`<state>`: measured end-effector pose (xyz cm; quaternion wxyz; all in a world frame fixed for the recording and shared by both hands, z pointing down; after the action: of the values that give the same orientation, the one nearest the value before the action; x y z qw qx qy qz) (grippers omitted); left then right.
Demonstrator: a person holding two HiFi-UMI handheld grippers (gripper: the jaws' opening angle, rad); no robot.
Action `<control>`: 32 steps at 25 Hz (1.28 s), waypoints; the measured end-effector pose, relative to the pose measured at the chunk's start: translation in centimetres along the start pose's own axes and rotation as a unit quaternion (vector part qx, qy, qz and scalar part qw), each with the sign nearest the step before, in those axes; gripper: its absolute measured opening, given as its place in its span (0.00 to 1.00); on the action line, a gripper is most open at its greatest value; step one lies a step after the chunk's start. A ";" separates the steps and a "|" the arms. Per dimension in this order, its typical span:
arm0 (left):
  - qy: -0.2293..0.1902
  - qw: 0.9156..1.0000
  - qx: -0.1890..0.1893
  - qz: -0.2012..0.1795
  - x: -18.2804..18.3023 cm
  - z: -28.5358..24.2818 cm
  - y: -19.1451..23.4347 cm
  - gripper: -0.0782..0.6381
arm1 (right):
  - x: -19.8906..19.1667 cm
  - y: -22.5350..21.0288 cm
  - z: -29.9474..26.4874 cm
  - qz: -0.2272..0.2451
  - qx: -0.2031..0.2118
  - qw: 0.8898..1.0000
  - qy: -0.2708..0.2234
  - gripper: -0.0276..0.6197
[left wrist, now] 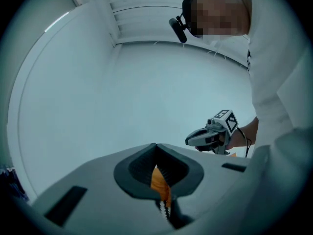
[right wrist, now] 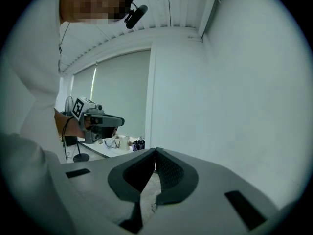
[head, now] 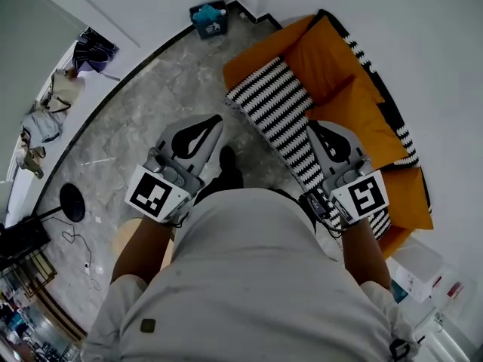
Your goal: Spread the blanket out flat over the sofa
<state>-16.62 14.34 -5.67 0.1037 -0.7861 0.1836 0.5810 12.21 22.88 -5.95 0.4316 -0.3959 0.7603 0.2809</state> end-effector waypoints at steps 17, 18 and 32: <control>-0.009 0.998 0.057 0.006 -1.1 -1.7 -24.0 0.12 | -11.3 1.0 20.2 0.016 0.022 0.998 -0.052 0.09; -0.009 0.998 0.061 0.006 -1.1 -1.5 -24.9 0.12 | -11.6 1.4 20.8 0.017 0.025 0.998 -0.054 0.09; -0.014 0.995 0.103 0.007 -1.3 3.6 -29.0 0.12 | -11.0 5.4 23.6 0.032 0.043 0.996 -0.077 0.09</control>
<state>-8.20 42.36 -6.96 0.1828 -0.7615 0.2463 0.5709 21.38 47.88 -6.88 0.4958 -0.3297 0.7486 0.2916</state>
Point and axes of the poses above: the fingertips, and each gripper's own axes: z backward along the fingers, y to its left, x out of its top, the point moved 10 cm from there along z, backward along the fingers, and after that the axes turned 13 degrees about y, right-handed, at the moved point
